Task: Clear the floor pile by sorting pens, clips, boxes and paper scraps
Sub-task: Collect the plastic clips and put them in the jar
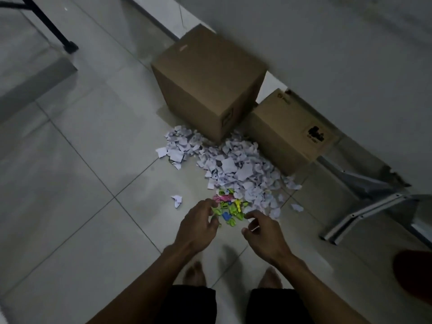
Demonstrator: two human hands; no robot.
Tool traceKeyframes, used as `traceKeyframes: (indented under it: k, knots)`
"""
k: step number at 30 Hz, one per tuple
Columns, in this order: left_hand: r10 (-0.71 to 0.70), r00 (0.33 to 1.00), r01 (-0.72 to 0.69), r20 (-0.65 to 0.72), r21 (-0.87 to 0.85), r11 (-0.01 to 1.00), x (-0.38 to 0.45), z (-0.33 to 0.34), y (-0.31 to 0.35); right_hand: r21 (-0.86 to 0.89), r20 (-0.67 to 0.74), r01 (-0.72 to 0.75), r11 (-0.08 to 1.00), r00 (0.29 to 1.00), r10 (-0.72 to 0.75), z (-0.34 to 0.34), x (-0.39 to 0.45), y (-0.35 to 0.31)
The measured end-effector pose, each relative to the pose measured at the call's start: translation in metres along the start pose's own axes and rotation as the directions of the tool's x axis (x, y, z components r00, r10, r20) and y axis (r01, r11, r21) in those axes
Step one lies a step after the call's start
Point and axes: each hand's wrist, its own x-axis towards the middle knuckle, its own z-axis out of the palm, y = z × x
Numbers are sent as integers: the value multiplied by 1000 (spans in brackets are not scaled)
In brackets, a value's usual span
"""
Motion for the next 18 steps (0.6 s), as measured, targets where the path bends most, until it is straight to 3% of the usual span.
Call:
traceKeyframes:
  k: [4,10,13,18]
  knots:
    - [44,982,-81,181,204,976,74,55,-93,-56,12,-10,998,1000,11,80,88,64]
    - [-1,868,-236,497,412,880,153,113,-177,-101,-71,-59,993,996,52,176,174,152]
    - [23,848,-289,529,426,857,177,143,-214,-67,-218,-87,994,973,70,220,199,189]
    - [269,858,-455,437,406,792,180,202,-270,-51,-402,-60,997,915,34,271,218,228]
